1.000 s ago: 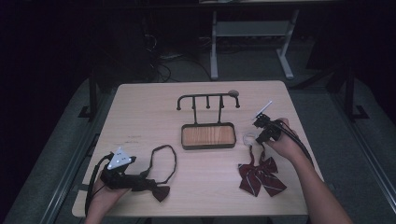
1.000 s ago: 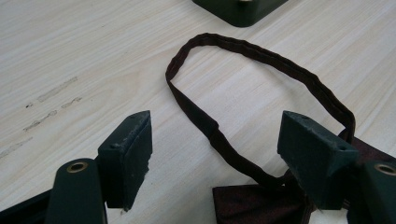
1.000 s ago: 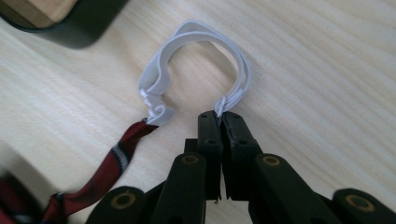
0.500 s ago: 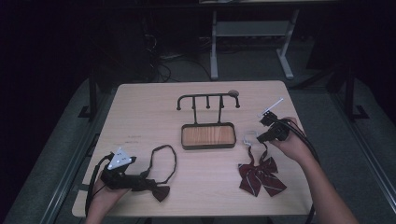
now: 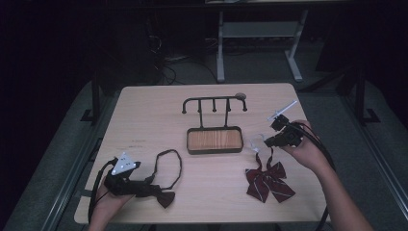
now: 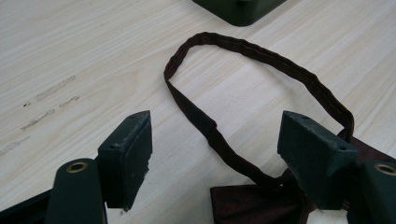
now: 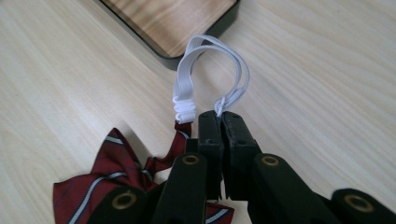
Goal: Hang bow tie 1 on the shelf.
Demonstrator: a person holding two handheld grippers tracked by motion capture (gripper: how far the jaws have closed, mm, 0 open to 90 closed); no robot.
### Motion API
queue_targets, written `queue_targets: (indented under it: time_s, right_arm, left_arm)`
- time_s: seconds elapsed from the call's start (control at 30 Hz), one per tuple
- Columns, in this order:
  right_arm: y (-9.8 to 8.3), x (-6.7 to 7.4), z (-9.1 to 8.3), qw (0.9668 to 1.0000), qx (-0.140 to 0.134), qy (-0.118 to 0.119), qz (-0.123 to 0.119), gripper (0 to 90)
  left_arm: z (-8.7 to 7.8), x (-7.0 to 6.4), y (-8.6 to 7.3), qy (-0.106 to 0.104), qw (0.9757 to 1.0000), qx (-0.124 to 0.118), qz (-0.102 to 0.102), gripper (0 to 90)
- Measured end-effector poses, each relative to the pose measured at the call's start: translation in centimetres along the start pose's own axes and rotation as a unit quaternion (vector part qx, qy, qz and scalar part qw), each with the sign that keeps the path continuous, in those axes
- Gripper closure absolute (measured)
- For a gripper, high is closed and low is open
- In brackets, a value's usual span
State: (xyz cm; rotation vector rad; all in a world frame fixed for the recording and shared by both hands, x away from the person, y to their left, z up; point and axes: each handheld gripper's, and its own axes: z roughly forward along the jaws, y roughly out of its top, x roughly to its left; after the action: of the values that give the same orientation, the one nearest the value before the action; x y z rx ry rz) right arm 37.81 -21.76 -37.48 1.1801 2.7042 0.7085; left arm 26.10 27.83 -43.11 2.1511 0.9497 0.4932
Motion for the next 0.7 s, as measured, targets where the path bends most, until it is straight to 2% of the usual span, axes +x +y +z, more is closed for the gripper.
queue_targets:
  time_s: [0.2, 0.4, 0.7]
  right_arm:
    - [0.2, 0.6, -1.2, 0.9998, -0.016, 0.006, -0.008, 87.0]
    - [0.4, 1.1, -1.8, 0.9997, -0.018, 0.009, -0.015, 87.0]
    - [0.8, 1.5, -2.8, 0.9989, -0.026, 0.028, -0.026, 87.0]
  left_arm:
    - [0.0, 0.0, 0.0, 0.0, 1.0, 0.001, 0.001, 26.9]
    - [0.0, 0.0, 0.0, 0.0, 1.0, 0.001, 0.001, 26.9]
    - [0.0, 0.0, 0.0, 0.0, 1.0, 0.001, 0.001, 26.9]
